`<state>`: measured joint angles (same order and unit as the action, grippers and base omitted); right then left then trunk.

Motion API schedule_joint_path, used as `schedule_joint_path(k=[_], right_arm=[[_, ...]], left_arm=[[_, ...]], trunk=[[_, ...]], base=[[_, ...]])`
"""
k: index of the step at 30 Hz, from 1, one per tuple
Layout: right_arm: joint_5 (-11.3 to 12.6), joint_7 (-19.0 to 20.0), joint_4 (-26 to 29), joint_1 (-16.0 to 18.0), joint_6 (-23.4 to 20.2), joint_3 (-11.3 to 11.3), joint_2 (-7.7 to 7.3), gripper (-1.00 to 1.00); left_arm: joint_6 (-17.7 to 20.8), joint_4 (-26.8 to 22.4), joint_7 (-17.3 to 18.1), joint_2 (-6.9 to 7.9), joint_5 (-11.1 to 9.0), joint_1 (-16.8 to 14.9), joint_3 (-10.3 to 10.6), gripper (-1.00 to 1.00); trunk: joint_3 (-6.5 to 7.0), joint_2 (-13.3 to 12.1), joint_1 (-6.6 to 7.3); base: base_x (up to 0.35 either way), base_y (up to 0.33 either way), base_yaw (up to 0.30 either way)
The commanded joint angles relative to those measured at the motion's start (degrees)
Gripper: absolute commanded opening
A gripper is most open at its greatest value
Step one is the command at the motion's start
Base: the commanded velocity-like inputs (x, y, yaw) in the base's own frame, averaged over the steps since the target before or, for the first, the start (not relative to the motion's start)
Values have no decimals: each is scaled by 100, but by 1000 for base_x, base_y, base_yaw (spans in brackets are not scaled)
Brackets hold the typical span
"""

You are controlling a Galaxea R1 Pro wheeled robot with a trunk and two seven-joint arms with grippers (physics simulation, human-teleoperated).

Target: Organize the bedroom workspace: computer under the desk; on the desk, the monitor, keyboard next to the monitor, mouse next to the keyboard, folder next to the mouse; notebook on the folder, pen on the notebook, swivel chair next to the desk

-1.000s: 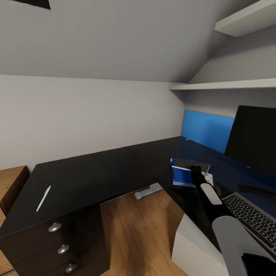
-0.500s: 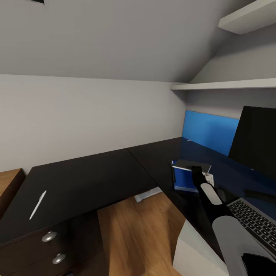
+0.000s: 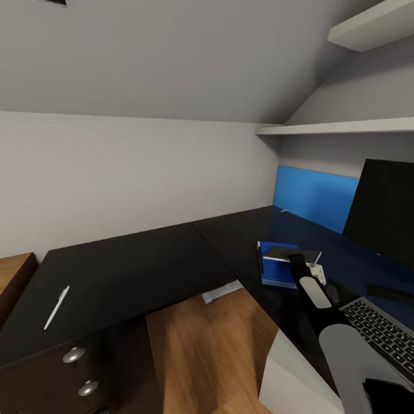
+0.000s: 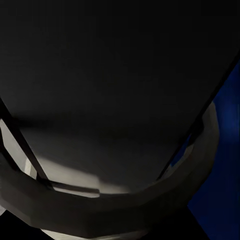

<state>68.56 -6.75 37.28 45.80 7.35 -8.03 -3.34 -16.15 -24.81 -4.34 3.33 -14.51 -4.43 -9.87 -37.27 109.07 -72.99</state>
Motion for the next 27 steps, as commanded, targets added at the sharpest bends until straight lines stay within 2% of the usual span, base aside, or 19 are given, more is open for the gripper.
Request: schedule_joint_path(k=[1, 27], right_arm=[[49, -12, 1, 4, 28, 12, -1, -100], [-12, -28, -19, 8, 46, 12, 0, -100]], left_arm=[[-18, 2, -6, 1, -43, -3, 12, 100], [-18, 2, -6, 1, -43, 0, 11, 100]], trunk=[[-6, 3, 1], [-6, 3, 1]], base=[[0, 0, 0], [39, 11, 0]])
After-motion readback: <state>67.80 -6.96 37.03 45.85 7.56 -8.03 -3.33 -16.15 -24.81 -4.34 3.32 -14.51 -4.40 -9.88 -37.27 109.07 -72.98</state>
